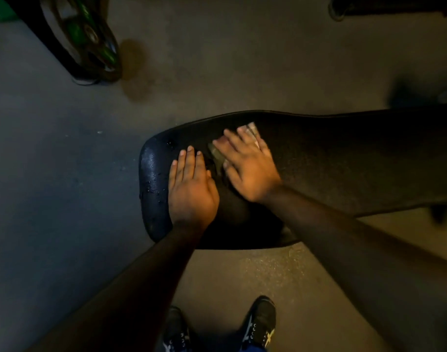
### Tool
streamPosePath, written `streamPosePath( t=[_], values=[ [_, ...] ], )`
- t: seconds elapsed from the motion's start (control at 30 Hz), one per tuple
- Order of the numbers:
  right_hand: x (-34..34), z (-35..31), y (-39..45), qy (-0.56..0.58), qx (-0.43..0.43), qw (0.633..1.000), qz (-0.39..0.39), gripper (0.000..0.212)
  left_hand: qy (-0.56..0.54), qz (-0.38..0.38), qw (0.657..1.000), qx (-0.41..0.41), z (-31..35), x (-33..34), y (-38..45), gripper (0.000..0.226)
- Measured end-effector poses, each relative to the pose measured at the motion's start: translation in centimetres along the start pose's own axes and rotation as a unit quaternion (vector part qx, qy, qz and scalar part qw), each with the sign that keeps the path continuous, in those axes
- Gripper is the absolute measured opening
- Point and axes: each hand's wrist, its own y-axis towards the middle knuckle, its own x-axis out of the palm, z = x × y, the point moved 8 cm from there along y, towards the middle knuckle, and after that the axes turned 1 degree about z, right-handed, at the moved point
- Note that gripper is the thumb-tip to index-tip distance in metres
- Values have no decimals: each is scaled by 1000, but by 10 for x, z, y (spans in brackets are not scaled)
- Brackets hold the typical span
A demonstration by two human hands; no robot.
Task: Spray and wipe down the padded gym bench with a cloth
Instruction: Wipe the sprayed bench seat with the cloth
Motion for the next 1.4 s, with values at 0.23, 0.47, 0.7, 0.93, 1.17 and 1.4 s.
streamPosePath(
  t=[0.23,0.47,0.7,0.93,1.17,1.4],
  values=[
    [-8,24,-22,9,241,969,56,60,-104,-3,995,3,-7,-21,-4,47],
    [-2,32,-80,-9,184,981,64,61,-67,-31,997,-3,-38,-29,-47,52],
    [37,-63,-109,-58,-43,997,-9,61,-86,-28,996,-10,-50,-27,-50,53],
    [30,-61,-91,-55,191,977,75,63,-67,-25,997,7,-57,-20,-49,53],
    [9,-12,-41,-16,242,969,50,60,-92,-15,995,-37,-70,-24,-37,53],
    [4,-20,11,-32,77,996,23,61,-93,-11,994,-53,-71,-20,-35,59]
  ],
)
